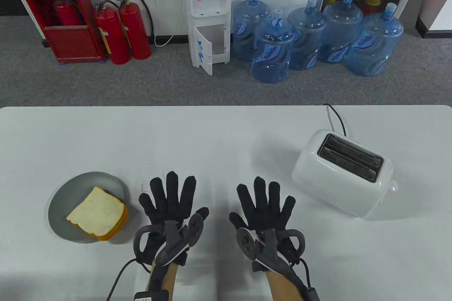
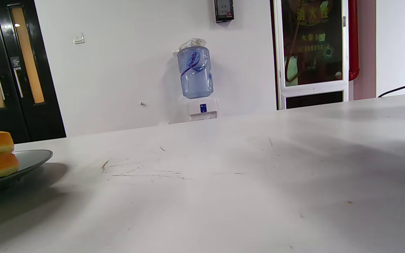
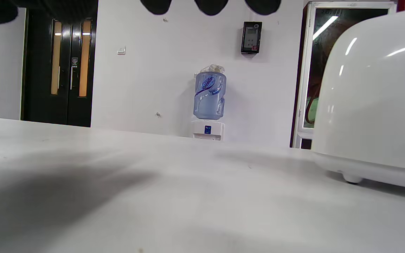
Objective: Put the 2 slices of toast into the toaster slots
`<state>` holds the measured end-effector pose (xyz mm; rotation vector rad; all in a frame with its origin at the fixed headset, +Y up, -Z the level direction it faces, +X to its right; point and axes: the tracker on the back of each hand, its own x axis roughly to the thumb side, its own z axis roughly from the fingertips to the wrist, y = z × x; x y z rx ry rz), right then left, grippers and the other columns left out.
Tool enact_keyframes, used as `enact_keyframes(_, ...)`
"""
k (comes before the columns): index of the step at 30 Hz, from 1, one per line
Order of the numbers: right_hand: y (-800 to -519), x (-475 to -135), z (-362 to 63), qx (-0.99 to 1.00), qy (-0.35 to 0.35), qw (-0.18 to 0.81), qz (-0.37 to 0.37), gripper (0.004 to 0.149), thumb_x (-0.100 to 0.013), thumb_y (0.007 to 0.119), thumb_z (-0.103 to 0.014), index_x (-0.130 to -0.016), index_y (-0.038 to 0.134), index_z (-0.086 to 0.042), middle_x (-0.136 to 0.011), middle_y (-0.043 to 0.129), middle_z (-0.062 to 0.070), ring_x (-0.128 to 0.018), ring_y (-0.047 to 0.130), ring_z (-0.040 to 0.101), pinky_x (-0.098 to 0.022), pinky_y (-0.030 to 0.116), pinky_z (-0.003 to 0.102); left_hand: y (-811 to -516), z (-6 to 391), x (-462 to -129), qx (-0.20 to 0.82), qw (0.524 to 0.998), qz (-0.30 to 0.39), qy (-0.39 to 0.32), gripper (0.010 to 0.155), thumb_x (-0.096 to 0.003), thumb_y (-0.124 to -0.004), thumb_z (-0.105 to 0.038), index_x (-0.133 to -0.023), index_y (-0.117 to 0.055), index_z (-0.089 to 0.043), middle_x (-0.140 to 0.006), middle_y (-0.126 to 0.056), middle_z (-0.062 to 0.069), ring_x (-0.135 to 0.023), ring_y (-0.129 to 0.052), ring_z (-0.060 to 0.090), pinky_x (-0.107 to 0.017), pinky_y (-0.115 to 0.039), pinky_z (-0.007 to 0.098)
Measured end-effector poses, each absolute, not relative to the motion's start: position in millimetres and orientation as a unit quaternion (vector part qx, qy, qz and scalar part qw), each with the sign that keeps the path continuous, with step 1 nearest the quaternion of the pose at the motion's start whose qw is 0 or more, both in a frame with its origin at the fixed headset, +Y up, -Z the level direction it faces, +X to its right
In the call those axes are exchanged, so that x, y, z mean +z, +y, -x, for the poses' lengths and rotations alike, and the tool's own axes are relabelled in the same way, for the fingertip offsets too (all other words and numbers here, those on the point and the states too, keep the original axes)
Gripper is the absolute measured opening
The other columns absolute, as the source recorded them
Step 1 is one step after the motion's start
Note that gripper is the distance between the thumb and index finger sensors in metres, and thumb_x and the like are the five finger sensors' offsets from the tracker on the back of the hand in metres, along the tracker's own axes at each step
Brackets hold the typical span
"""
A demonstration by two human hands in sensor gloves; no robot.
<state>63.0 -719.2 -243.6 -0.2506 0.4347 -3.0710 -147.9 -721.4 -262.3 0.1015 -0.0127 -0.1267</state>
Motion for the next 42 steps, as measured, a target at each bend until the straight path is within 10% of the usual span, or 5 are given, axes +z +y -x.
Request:
enact_keyframes(29, -720.4, -246.2, -68.5, -0.988, 0.134, -0.012, 0.079, 0.074, -0.068, 0.050, -0.065, -0.127, 0.023, -0.028, -0.132, 0.017, 0.019, -0.116, 0.026, 0.054, -0.071, 0.027, 0.080, -708.2, 155.7, -267.6, -0.059, 0.997, -0.048, 0.015, 0.079, -0.0549, -0.052, -0.068, -0.119, -0.017, -0.037, -0.126, -0.015, 0.007, -0.115, -0.016, 0.047, -0.081, -0.029, 0.064)
enact_keyframes(42, -720.6, -246.2, -72.1, -0.987, 0.134, -0.033, 0.083, 0.074, -0.068, 0.050, -0.065, -0.127, 0.024, -0.028, -0.132, 0.018, 0.019, -0.116, 0.027, 0.054, -0.071, 0.028, 0.080, -676.4, 254.9, -272.7, -0.102, 0.991, -0.014, 0.086, 0.076, -0.0545, -0.057, -0.065, -0.119, -0.033, -0.034, -0.127, -0.030, 0.004, -0.119, -0.030, 0.042, -0.083, -0.034, 0.061)
